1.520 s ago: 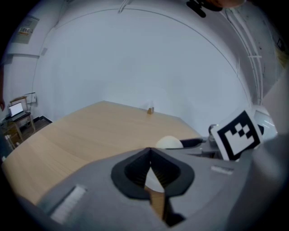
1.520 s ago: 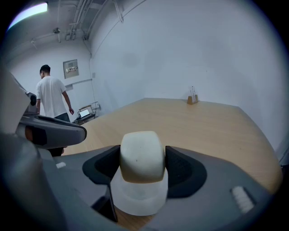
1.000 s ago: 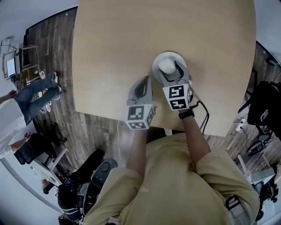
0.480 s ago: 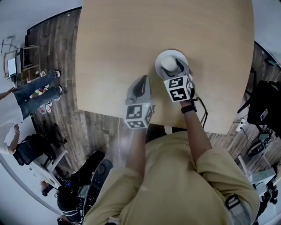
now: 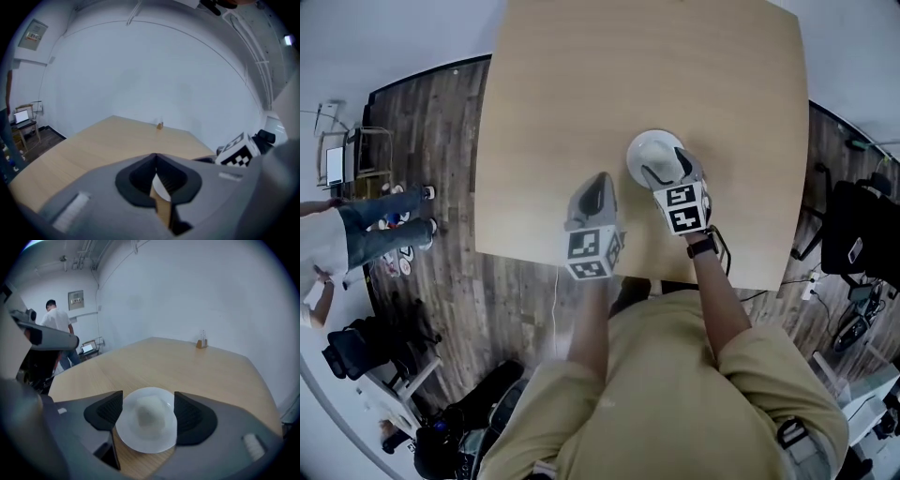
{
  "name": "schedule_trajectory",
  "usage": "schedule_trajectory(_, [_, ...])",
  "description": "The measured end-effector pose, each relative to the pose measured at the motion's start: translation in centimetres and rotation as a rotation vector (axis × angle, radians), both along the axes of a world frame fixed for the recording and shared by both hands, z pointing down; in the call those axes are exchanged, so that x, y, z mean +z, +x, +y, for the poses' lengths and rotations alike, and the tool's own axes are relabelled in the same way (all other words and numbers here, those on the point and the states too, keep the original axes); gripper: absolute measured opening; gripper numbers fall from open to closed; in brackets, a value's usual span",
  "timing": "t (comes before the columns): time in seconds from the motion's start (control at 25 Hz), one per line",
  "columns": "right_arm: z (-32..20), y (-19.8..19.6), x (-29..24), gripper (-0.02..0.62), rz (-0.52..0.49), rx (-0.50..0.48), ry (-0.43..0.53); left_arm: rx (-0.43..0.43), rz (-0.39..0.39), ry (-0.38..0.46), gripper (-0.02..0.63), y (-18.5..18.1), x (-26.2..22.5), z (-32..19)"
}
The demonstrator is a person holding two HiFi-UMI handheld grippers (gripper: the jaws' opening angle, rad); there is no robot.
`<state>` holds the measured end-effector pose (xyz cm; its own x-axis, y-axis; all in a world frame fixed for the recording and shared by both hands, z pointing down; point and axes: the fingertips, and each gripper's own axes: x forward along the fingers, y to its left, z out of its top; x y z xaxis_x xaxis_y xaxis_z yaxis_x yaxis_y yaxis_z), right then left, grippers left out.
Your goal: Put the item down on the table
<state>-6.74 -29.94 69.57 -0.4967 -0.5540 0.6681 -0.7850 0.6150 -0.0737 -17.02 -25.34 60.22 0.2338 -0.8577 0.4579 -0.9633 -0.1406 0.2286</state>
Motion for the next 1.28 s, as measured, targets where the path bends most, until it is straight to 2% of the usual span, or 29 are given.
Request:
schedule_trajectory(0.08, [0.5, 0.3, -2.6, 0.327, -0.056, 0.032, 0.049, -0.003, -0.031, 0.021, 0.002, -0.2, -1.4, 0.1])
schedule_trajectory(0.28, [2.1, 0.7, -8.5, 0.307, -0.114, 0.044, 0.155, 0.003, -0.042, 0.106, 0.002, -0.3, -5.6, 0.7])
schedule_trajectory(0.48, [2.6, 2.2, -15.8, 0.217, -0.197, 0.091, 0.311, 0.046, -0.053, 0.204, 0.002, 0.9, -9.5, 1.3])
schedule_trajectory(0.68, [3.9, 4.2, -22.4, 0.189, -0.248, 0.135, 0.441, 0.086, -0.096, 0.284, 0.002, 1.9, -13.3, 2.5])
schedule_trajectory(0.96, [5.8, 7.1, -27.5, 0.154, -0.272, 0.201, 0.545, 0.137, -0.110, 0.400, 0.002, 3.4, -18.2, 3.9])
schedule_trajectory(1.24, [8.2, 9.1, -30.1, 0.119, -0.301, 0.245, 0.591, 0.178, -0.105, 0.457, 0.002, 5.9, -21.4, 5.8])
schedule_trajectory(1.28, [8.5, 9.6, -30.5, 0.096, -0.290, 0.262, 0.606, 0.182, -0.105, 0.464, 0.002, 6.3, -21.7, 6.1])
